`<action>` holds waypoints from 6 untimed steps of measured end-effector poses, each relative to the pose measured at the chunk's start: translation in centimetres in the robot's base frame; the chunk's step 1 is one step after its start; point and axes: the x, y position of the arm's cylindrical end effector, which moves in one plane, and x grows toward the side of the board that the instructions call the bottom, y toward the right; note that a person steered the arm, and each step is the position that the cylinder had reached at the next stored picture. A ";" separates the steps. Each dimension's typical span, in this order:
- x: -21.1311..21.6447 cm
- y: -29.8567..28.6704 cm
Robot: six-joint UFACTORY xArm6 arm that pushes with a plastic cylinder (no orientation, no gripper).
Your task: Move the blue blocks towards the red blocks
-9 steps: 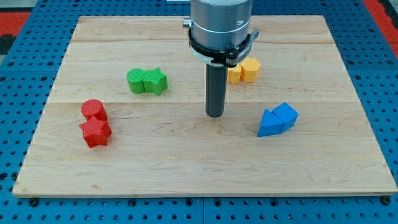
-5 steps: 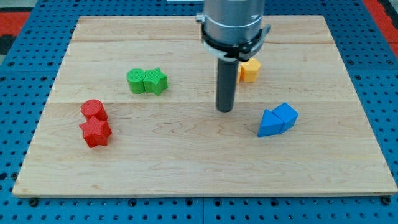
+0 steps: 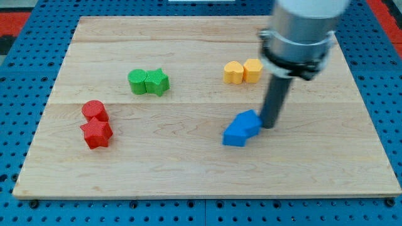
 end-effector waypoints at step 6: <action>6.6 -20.2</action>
